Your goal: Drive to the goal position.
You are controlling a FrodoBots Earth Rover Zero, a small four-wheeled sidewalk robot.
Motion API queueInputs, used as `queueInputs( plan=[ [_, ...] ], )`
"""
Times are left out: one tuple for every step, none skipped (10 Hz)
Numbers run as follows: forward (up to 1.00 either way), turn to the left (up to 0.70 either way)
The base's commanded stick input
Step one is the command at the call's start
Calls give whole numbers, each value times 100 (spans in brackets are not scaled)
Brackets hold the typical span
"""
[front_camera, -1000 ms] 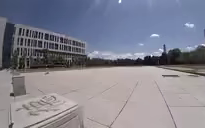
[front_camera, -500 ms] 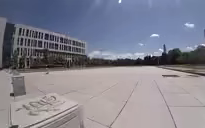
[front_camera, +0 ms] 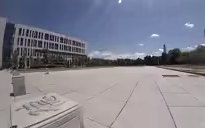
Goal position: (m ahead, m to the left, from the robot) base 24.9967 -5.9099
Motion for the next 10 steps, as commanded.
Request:
queueInputs(
  plan=[
    [6,0],
    [6,0],
    [6,0],
    [6,0],
    [6,0],
    [6,0],
    [6,0],
    [6,0],
    [6,0],
    [6,0]
  ],
)
